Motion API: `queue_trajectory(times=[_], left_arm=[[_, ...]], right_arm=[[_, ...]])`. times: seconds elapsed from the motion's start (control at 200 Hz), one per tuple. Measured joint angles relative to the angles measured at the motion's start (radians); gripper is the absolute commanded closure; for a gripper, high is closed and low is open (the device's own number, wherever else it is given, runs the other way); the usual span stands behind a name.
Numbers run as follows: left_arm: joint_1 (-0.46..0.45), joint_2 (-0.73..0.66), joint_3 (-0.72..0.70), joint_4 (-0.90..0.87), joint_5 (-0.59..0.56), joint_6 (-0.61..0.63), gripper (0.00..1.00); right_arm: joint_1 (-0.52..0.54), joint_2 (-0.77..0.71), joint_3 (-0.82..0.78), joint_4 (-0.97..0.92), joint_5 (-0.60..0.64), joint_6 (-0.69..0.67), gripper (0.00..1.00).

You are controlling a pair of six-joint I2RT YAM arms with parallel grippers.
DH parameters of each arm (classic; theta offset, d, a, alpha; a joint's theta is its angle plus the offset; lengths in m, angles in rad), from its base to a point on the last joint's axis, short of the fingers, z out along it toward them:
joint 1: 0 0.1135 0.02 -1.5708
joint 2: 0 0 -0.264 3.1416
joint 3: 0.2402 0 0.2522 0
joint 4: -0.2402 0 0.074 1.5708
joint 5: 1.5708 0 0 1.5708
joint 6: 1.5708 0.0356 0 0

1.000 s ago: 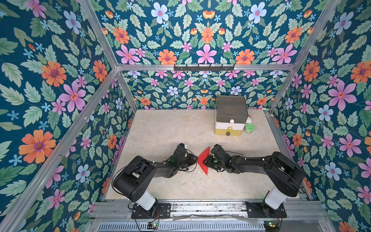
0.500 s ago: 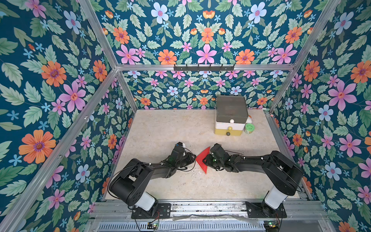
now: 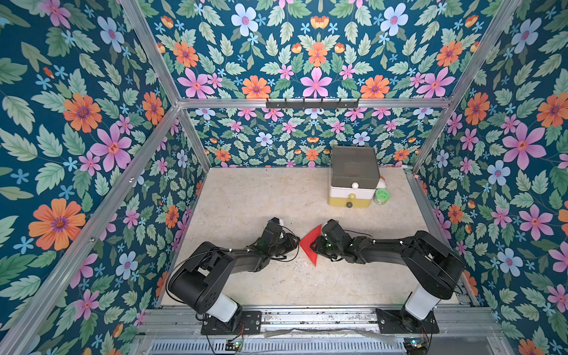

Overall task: Fold the square paper diagonally
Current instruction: Fold the paper at the center of the board.

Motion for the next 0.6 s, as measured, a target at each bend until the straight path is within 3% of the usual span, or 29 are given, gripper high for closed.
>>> queue_trajectory(times=[0.595], left_arm=[[0.002,0.012,0.016,0.000,0.002,0.001,0.65]], right_arm=[[0.014,0.013,0.016,-0.013,0.035,-0.025,0.56]])
